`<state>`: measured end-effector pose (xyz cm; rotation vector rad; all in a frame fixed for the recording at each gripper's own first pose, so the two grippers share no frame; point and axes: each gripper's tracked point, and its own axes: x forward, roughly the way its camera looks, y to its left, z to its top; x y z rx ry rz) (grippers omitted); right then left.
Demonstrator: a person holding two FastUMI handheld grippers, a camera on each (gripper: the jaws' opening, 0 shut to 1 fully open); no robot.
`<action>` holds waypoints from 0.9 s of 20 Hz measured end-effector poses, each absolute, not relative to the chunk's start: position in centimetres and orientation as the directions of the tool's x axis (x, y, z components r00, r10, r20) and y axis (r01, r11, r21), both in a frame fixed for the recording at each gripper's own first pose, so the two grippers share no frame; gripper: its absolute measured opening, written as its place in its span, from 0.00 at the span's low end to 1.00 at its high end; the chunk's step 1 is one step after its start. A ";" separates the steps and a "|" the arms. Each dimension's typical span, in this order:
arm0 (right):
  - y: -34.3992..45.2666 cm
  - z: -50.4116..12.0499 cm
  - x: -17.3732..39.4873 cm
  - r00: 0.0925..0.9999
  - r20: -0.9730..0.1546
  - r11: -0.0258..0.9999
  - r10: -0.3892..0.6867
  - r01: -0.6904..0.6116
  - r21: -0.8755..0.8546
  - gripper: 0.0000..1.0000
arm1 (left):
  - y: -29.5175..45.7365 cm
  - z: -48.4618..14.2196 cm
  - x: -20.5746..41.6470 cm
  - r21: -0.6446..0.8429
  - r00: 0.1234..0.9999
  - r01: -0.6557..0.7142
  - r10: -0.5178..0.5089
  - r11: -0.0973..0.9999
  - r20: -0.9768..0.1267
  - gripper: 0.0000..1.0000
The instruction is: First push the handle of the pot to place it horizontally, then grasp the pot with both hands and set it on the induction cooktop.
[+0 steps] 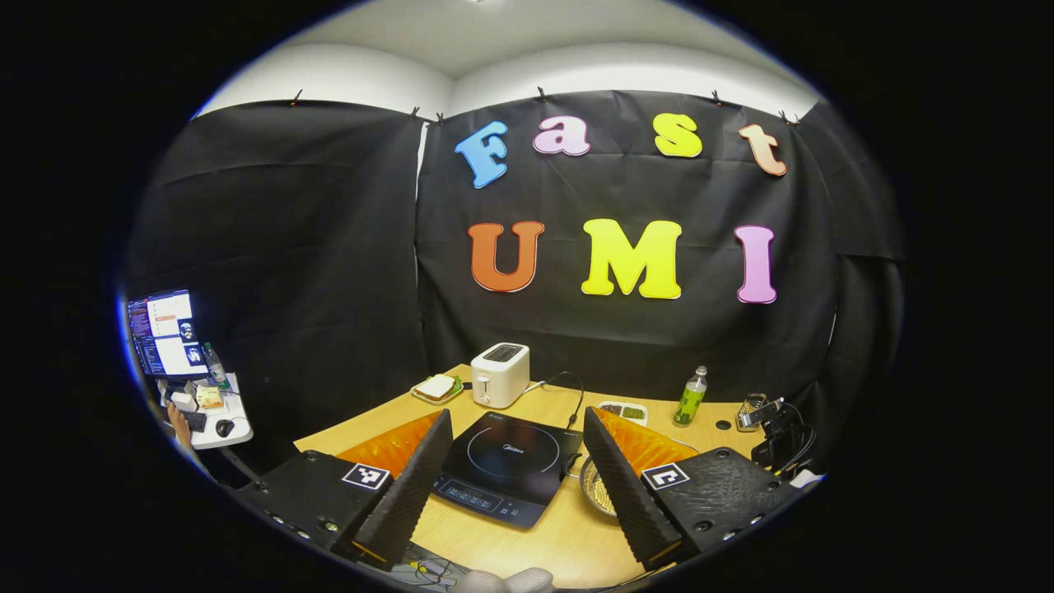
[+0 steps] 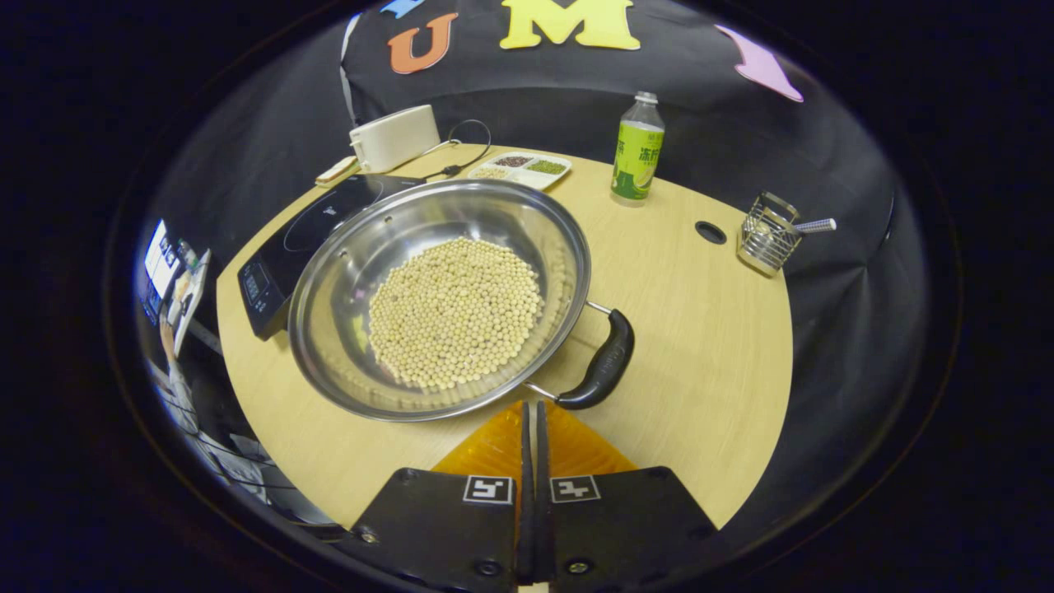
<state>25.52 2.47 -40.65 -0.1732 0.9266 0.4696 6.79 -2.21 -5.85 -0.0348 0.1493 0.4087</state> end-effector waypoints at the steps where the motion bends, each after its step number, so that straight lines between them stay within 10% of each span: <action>1: 2.4 -40.6 25.6 0.512 -0.801 0.887 0.311 -0.458 0.052 0.01 | -2.1 -6.0 6.9 -0.003 0.907 -0.397 0.392 0.918 -0.152 0.95; 5: 2.3 -40.7 25.9 0.519 -0.803 0.898 0.293 -0.437 0.045 0.01 | -1.4 -6.1 6.6 -0.009 0.910 -0.391 0.385 0.920 -0.156 0.84; 18: 1.0 -34.1 18.8 0.679 -0.715 0.978 0.167 -0.207 0.032 0.04 | 1.4 -6.7 5.0 -0.003 0.966 -0.215 0.212 0.977 -0.151 0.95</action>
